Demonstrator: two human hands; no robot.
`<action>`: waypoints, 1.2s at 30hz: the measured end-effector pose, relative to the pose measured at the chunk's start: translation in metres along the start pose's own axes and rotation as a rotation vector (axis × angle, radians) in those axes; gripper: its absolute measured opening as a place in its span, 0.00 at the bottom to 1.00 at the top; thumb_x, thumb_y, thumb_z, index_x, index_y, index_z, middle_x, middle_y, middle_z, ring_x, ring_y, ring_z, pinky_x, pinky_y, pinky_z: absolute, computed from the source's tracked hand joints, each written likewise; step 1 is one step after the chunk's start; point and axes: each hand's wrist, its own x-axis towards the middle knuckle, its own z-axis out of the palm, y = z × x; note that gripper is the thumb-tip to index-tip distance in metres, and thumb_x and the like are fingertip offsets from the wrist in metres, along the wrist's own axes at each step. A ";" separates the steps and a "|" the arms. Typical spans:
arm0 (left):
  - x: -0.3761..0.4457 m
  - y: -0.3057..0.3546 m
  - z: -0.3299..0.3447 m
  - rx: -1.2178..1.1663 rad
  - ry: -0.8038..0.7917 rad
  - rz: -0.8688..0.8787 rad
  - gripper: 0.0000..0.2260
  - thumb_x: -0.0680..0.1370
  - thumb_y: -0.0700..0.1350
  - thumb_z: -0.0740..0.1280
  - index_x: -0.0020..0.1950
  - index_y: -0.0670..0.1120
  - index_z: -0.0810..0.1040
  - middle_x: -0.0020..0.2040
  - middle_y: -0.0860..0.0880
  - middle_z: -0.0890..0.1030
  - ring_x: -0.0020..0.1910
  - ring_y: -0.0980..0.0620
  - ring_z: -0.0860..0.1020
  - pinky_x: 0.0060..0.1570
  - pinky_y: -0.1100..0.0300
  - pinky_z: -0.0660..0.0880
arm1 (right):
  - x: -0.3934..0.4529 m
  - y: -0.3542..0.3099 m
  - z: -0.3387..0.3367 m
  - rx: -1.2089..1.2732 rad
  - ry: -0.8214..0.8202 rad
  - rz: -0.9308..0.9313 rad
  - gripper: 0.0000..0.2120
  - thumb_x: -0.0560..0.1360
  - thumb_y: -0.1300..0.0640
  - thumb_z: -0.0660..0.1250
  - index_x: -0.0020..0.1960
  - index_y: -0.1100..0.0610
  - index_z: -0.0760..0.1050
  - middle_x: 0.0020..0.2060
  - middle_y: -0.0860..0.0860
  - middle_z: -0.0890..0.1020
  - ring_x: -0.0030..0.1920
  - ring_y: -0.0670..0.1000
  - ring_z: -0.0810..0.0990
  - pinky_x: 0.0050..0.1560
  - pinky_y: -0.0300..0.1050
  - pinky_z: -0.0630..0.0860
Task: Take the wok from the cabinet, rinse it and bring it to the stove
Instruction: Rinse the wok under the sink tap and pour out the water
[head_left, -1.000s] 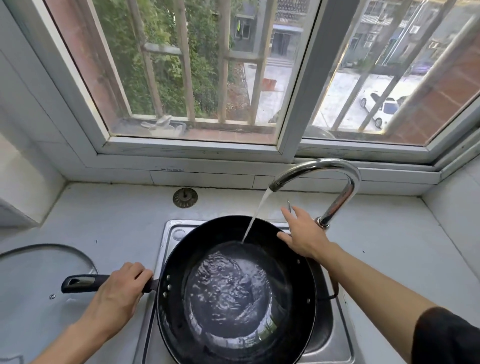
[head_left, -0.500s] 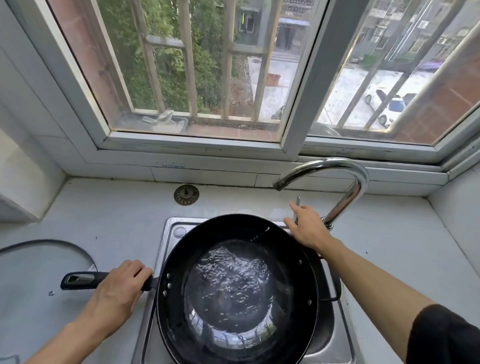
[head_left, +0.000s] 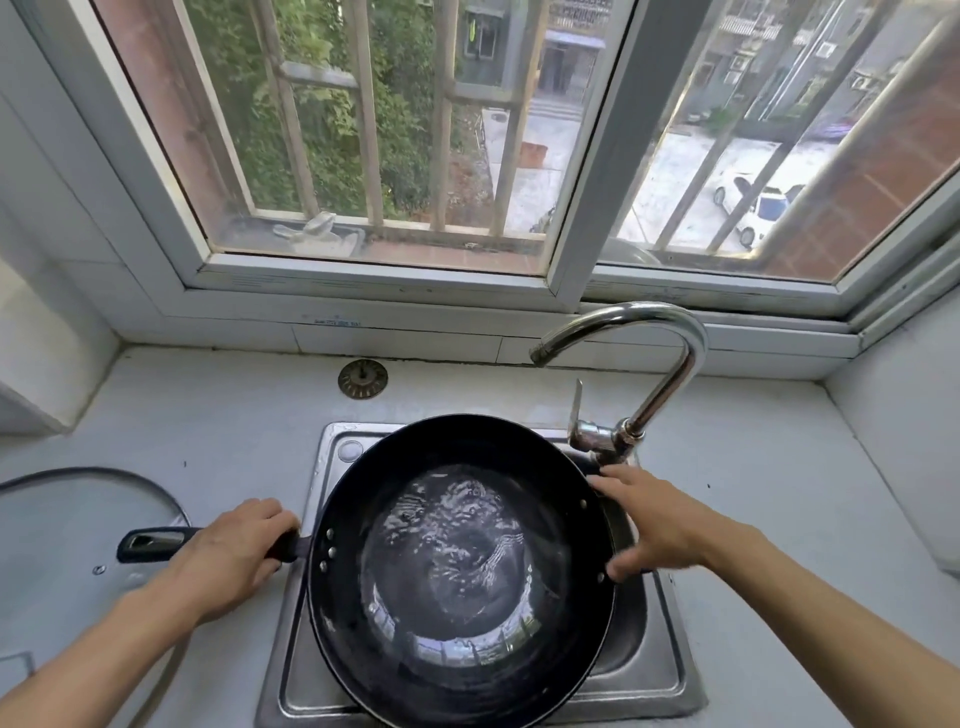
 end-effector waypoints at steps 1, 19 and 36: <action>0.002 0.000 -0.001 0.023 -0.037 0.005 0.13 0.73 0.47 0.69 0.56 0.52 0.75 0.52 0.54 0.74 0.55 0.52 0.73 0.53 0.58 0.71 | -0.006 0.003 0.004 -0.087 -0.047 0.009 0.56 0.59 0.36 0.77 0.78 0.53 0.54 0.75 0.49 0.59 0.74 0.53 0.60 0.74 0.46 0.60; 0.009 0.002 -0.019 0.128 -0.225 0.062 0.08 0.77 0.48 0.64 0.56 0.51 0.74 0.50 0.53 0.73 0.53 0.52 0.73 0.51 0.59 0.69 | -0.008 0.004 0.037 -0.280 0.222 0.004 0.35 0.52 0.43 0.75 0.56 0.50 0.70 0.55 0.48 0.73 0.54 0.53 0.72 0.51 0.44 0.68; 0.026 -0.016 -0.074 0.157 0.206 0.042 0.09 0.73 0.41 0.72 0.51 0.46 0.77 0.43 0.50 0.77 0.42 0.45 0.74 0.40 0.49 0.73 | 0.019 -0.006 -0.007 -0.288 0.445 0.030 0.39 0.54 0.46 0.77 0.62 0.55 0.70 0.54 0.51 0.76 0.53 0.54 0.73 0.52 0.47 0.72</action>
